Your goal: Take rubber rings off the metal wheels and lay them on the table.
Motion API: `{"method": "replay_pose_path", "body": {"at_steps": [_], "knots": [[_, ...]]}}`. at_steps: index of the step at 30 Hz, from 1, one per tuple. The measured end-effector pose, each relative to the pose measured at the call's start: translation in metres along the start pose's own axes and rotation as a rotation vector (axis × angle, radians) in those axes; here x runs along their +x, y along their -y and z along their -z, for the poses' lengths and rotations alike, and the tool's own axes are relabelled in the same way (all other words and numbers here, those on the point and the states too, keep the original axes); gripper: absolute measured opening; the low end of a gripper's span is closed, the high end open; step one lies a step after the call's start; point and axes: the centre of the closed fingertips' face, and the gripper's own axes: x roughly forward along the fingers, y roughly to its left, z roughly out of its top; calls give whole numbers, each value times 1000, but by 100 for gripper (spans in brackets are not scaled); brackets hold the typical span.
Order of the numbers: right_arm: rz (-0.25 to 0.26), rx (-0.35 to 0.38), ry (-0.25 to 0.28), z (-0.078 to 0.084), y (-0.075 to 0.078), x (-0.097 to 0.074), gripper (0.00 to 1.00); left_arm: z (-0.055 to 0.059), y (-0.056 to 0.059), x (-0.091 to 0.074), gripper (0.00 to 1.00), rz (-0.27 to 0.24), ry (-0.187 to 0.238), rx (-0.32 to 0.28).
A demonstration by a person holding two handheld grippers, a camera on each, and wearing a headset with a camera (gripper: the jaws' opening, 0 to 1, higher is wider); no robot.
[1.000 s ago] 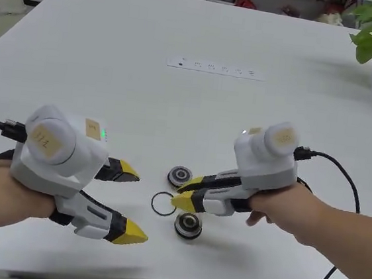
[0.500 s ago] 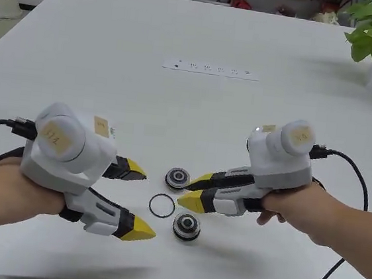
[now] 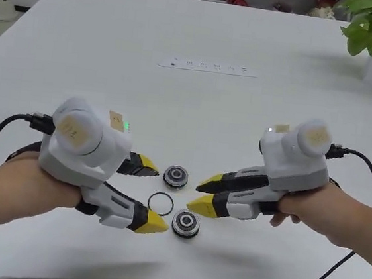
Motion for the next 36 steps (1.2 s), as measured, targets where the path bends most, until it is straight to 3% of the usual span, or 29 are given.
{"method": "replay_pose_path", "body": {"at_steps": [11,21,28,36], "knots": [[-22,-26,-34,16,-3,-1,25,-3,-4,11,51,18,-7,6],[-39,-64,-75,28,-3,3,24,1,3,21,47,43,-29,25],[-56,-126,-136,42,-8,7,23,3,7,28,43,58,-42,29],[-43,-161,-161,47,-5,9,21,5,14,36,37,76,-57,42]]}}
